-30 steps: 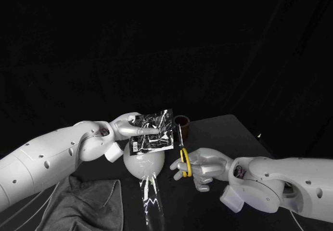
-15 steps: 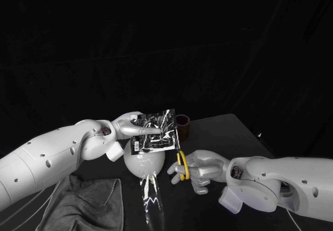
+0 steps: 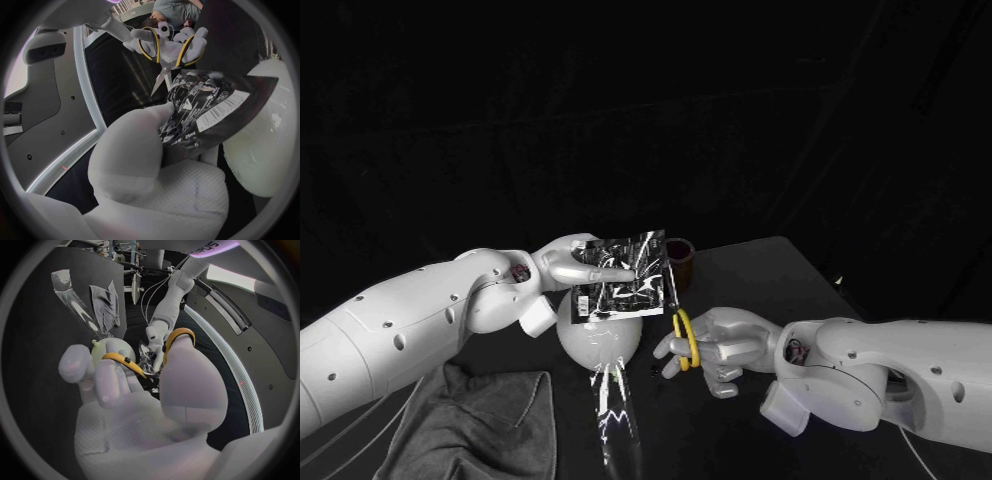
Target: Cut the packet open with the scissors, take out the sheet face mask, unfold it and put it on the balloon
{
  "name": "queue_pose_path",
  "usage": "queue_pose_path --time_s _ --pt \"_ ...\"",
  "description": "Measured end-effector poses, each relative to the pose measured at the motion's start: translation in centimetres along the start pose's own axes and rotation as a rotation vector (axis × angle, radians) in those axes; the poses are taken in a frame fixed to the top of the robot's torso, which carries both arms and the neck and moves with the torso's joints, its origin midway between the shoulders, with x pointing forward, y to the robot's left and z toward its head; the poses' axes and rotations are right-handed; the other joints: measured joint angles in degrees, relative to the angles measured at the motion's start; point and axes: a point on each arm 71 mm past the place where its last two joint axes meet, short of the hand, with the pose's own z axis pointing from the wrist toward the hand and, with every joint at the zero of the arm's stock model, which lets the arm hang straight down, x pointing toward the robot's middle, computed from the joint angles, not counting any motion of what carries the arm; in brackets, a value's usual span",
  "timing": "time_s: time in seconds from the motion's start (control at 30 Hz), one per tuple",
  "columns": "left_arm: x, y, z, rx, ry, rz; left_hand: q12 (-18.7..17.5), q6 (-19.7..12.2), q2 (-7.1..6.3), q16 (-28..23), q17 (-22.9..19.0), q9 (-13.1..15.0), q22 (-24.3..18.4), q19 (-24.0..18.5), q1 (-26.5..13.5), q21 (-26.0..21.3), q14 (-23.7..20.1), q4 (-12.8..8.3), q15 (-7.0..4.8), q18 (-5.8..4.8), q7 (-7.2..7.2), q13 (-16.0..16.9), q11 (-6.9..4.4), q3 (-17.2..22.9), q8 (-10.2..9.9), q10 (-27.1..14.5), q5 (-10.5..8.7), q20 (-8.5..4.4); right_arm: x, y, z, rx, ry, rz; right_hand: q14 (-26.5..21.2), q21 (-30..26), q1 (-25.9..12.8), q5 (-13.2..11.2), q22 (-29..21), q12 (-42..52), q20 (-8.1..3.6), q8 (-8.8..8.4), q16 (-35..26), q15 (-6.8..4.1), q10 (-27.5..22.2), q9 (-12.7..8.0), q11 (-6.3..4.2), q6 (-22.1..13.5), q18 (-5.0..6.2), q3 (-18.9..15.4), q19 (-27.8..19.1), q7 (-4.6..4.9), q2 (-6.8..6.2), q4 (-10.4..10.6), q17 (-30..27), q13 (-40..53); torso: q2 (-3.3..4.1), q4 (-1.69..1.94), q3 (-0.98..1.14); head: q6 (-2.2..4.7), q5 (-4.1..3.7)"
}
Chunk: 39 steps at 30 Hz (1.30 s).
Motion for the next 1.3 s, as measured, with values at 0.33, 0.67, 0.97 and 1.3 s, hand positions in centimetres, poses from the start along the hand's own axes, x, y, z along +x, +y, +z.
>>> queue_pose_path --time_s 0.33,0.67,0.97,1.3 --pt "0.10 0.01 -0.10 -0.002 0.012 0.004 0.00 -0.08 0.00 0.00 0.05 0.00 0.00 0.00 0.00 0.00 0.00 0.00 0.01 -0.37 -0.09 0.00 0.01 0.00 -0.01 -0.01 0.04 0.00 -0.56 0.30 0.19 -0.003 -0.001 -0.011 0.00 0.26 -0.07 0.00 0.03 0.26 0.02 0.26 -0.01 0.00 0.08 -0.02 0.07 -0.07 -0.05 0.14 0.02 -0.07 0.08 0.03 0.09 -0.10 0.01 0.03 0.01 -0.25 0.05" --pt "0.26 -0.04 0.04 -0.003 0.021 0.008 0.00 0.03 -0.02 0.00 0.04 0.00 0.00 0.00 -0.02 0.00 0.02 0.00 0.02 -0.39 -0.22 0.00 0.01 0.00 -0.09 -0.01 0.04 0.00 -0.37 0.62 0.52 -0.007 0.018 -0.017 0.00 0.60 0.10 0.00 0.02 0.27 0.00 0.63 -0.01 0.00 0.12 -0.05 0.11 -0.07 -0.24 0.40 0.42 -0.07 0.26 0.06 0.08 -0.17 0.02 0.05 0.01 -0.32 0.18" --pt "0.18 0.01 0.06 -0.005 0.019 0.010 0.00 0.02 -0.03 0.00 0.10 0.00 0.00 0.00 -0.03 0.00 0.02 0.00 0.03 -0.40 -0.22 0.00 0.02 0.00 -0.02 -0.02 0.01 0.00 -0.14 0.69 0.45 -0.003 0.030 -0.017 0.22 0.85 0.01 0.00 -0.02 0.27 0.00 0.64 0.21 -0.23 0.12 -0.07 0.11 -0.10 -0.43 0.55 0.41 -0.10 0.62 -0.09 0.17 -0.23 0.01 0.03 0.00 -0.29 0.29" --pt "0.23 -0.02 0.08 -0.005 0.021 0.011 0.00 0.00 -0.11 0.00 0.09 0.00 0.00 0.00 -0.11 0.00 0.03 0.00 0.03 -0.41 -0.24 0.00 0.12 0.00 0.01 -0.12 -0.06 0.00 -0.63 0.99 0.19 -0.006 0.022 -0.028 0.22 0.92 0.04 0.00 0.01 0.17 -0.20 0.87 0.21 -0.23 0.13 -0.10 0.11 -0.14 -0.45 0.79 0.61 -0.14 0.66 -0.03 0.24 -0.32 -0.03 -0.01 -0.01 -0.14 0.19"
